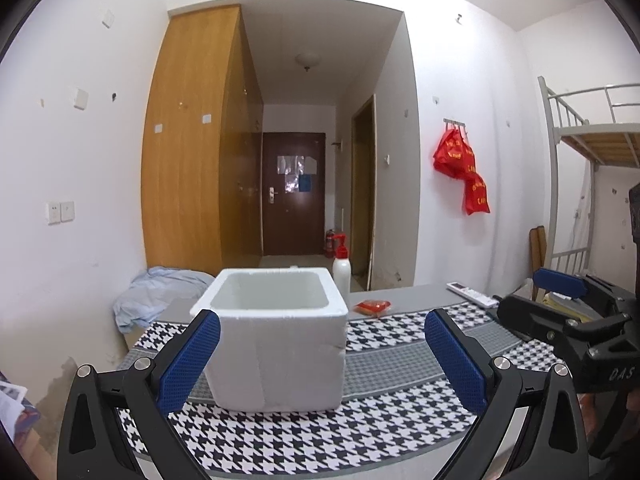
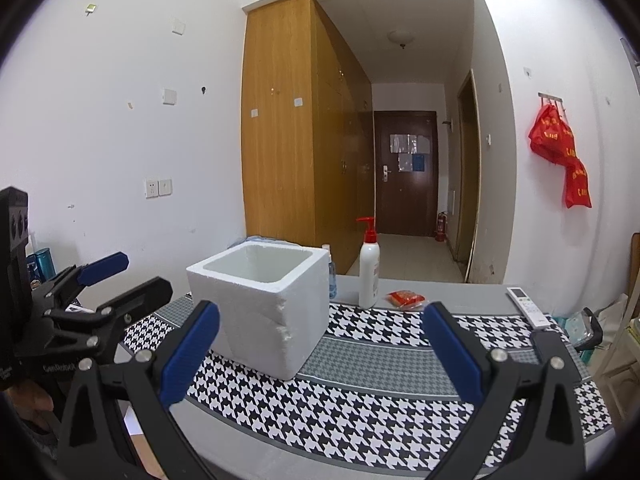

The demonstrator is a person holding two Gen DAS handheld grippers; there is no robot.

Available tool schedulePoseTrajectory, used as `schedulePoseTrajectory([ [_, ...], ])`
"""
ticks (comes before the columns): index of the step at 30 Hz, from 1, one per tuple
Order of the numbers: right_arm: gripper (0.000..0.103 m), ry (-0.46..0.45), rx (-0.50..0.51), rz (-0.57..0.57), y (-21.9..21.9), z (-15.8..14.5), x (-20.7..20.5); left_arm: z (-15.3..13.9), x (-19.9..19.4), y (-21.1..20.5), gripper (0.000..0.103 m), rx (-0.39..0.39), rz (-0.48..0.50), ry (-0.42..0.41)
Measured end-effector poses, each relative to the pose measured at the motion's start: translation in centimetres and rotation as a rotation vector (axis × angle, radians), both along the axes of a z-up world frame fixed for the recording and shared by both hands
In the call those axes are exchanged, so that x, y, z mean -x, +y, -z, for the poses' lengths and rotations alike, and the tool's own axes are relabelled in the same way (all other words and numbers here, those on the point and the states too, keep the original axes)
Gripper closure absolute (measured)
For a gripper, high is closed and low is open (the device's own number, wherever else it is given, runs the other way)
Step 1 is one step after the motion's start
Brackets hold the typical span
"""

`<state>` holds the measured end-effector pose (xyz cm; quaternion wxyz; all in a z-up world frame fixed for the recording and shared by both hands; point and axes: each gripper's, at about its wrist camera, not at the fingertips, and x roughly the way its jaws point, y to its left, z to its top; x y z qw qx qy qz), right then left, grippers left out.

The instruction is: Organize soft objects

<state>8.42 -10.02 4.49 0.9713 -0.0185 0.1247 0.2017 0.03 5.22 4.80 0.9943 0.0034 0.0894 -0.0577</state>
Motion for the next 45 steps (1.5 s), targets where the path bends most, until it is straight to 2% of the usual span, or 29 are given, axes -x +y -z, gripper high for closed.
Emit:
schedulePoseTrajectory([
  [7,0.000,-0.001,0.008,0.013,-0.1,2.1,0.5,2.0,1.0,0.5,0.001,-0.001,-0.024,-0.043],
  [17,0.000,0.012,-0.004,0.048,-0.5,4.1,0.6,3.7,0.4,1.3,0.001,0.051,-0.056,0.009],
  [27,0.000,-0.008,0.000,0.037,0.1,4.0,0.9,3.5,1.2,1.1,0.001,0.040,-0.064,-0.008],
  [45,0.000,0.017,0.000,0.041,0.1,4.3,0.3,3.8,0.6,1.1,0.001,0.031,-0.059,0.023],
])
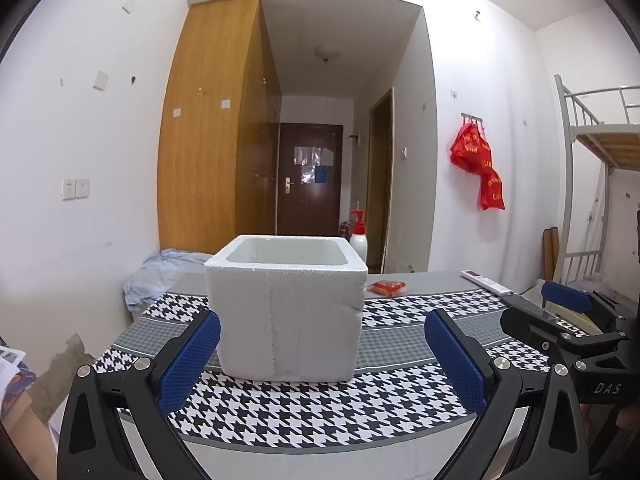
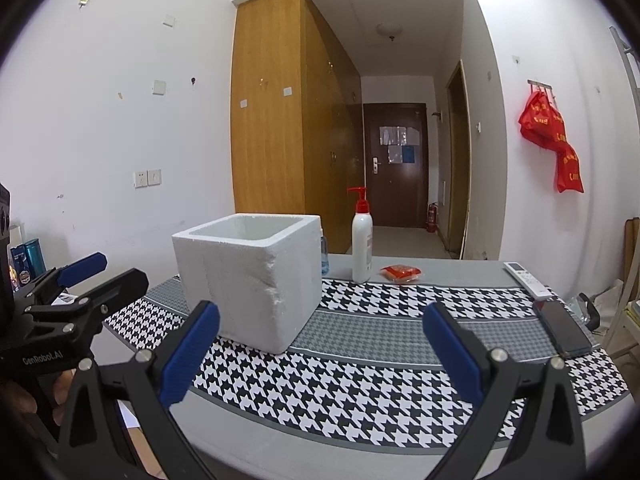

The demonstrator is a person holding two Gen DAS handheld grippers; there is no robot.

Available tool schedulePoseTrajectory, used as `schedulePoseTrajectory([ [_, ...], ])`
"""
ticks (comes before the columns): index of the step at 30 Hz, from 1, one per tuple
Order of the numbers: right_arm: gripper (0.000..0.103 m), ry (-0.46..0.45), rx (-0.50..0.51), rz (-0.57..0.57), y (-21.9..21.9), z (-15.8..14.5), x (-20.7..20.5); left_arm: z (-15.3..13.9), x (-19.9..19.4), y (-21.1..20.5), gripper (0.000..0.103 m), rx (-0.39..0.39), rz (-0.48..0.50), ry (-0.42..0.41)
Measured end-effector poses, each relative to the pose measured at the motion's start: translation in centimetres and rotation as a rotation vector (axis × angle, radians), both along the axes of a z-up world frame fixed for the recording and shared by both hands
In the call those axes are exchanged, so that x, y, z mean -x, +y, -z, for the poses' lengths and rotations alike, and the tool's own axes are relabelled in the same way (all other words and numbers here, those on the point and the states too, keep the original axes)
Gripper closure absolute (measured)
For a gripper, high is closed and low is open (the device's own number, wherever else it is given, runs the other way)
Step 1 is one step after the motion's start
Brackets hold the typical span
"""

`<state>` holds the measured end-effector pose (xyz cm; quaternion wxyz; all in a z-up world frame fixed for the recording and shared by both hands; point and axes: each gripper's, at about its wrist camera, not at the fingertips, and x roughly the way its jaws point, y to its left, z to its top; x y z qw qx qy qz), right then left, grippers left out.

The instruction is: Organize soft objects

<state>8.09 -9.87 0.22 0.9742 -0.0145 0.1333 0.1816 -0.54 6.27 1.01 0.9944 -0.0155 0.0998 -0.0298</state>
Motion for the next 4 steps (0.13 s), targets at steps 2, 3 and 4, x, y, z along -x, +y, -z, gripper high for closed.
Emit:
schedulePoseTrajectory([
  [2,0.000,0.000,-0.004,0.003,-0.07,-0.04,0.01,-0.04,0.04,-0.06,0.001,-0.003,0.001,-0.008],
  [3,0.000,0.003,-0.005,0.005,-0.11,0.00,-0.02,-0.02,0.04,-0.14,0.001,-0.008,0.006,-0.008],
  [4,0.000,0.002,-0.005,0.006,-0.13,0.02,0.00,0.02,0.00,-0.20,0.001,-0.012,0.007,-0.004],
])
